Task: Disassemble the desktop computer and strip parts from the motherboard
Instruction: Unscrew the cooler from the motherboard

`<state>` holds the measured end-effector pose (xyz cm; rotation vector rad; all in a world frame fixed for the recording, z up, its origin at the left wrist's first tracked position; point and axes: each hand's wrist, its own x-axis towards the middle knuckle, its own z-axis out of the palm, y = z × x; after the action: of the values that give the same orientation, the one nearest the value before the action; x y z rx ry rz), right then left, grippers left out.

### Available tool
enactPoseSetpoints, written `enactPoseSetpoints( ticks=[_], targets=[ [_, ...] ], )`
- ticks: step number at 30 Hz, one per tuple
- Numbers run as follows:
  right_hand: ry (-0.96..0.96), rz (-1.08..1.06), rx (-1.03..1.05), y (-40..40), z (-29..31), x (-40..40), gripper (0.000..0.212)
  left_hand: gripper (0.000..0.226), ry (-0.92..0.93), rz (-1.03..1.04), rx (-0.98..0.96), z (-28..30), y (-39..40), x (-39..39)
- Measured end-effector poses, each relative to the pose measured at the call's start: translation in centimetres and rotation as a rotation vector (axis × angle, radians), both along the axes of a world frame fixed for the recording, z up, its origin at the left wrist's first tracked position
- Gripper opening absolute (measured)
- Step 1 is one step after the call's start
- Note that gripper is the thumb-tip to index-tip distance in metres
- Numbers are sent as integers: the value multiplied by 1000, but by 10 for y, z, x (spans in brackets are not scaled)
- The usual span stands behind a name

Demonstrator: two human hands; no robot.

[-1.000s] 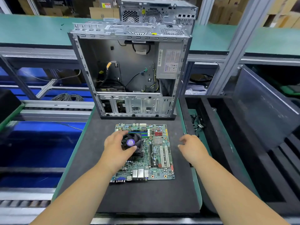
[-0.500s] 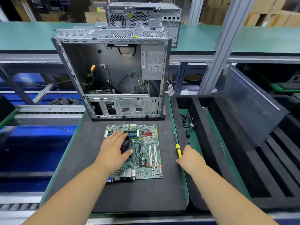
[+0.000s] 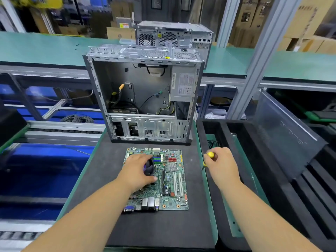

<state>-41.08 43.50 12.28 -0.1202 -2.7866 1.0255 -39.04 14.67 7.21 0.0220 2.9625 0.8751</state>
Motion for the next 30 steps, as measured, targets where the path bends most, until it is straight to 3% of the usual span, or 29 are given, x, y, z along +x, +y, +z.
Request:
enactPoseSetpoints(
  ticks=[3,10,17,26,30],
  targets=[
    [107,84,-165,-22,17,3,26,95,-49,-77,-46,1,-5,-6],
    [117,160,-508,-73,37,14,13,102,-50,-163,-72,5,-13,-13],
    [14,362,-454,-85,32,1,14,121,0,-168,-244,0,-5,-7],
    [-6,540,-404,-93,15,1,8,90,105,-205,-444,4,4,-10],
    [-11,570,-316,-90,9,2,4,76,123,-231,-425,-1,8,-11]
  ],
)
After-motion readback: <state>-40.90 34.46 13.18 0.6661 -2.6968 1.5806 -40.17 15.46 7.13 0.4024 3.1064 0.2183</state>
